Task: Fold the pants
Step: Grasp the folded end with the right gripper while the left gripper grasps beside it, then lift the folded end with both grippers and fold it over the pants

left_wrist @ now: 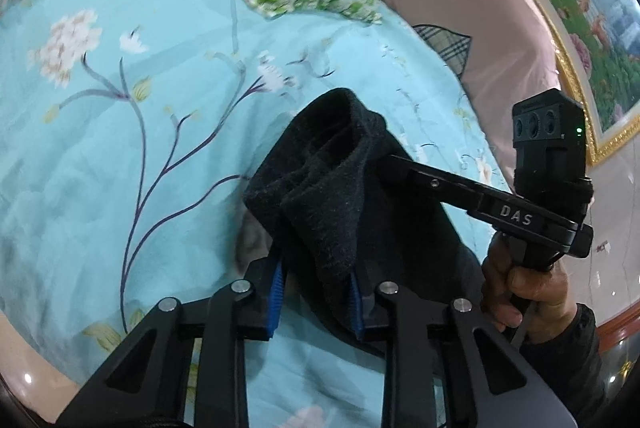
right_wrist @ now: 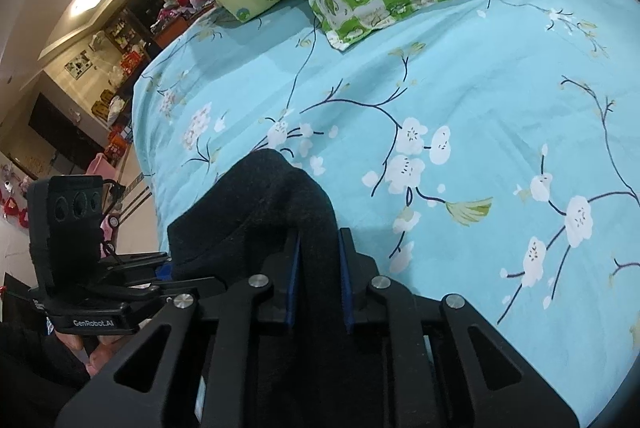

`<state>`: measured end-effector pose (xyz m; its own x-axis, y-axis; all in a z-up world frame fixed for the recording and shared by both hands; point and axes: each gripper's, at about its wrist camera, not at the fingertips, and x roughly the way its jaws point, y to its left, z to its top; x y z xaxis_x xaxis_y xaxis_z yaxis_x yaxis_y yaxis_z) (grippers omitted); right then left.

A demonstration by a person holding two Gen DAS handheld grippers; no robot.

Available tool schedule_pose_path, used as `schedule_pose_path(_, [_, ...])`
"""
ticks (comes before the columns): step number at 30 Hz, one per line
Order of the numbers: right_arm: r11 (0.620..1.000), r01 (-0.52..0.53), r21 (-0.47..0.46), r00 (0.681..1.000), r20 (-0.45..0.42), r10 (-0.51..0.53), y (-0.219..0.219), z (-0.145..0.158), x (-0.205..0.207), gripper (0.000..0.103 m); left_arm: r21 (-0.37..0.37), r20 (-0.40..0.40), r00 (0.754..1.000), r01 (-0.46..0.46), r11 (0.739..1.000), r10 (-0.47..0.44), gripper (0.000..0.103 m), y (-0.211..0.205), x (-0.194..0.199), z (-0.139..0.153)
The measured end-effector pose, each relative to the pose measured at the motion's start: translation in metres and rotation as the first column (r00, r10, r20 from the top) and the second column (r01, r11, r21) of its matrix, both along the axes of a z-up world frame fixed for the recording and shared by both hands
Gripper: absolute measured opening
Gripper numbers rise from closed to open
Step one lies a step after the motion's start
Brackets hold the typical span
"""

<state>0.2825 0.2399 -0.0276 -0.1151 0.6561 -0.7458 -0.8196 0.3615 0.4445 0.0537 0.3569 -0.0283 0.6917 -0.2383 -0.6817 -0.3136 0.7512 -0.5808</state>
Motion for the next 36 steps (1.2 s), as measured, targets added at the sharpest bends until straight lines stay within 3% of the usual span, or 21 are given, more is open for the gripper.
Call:
schedule_pose_path(9, [0.993,0.029,0.112,1.000,0.000,-0.029,-0.033,0.036,-0.007,0.016,0.011,0.112,0.992,0.049,0.999,-0.050,0.026,-0.029,-0.014,0.049])
schedule_pose_path(18, [0.966,0.096,0.240,0.995,-0.011,-0.097,-0.091,0.071,-0.016,0.016,0.058,0.212,0.960,0.175,0.983,-0.183,0.025,-0.089,-0.022,0.095])
schedule_pose_path(26, [0.928,0.183,0.324,0.983,-0.035,-0.181,-0.158,0.088,-0.023,0.015,0.106,0.248,0.917,0.295,0.950,-0.312,0.025,-0.151,-0.019,0.121])
schedule_pose_path(36, [0.873,0.281,0.399,0.958,-0.057,-0.282,-0.237,0.087,-0.028,0.015,0.161,0.245,0.849,0.441,0.883,-0.468,0.025,-0.229,-0.012,0.136])
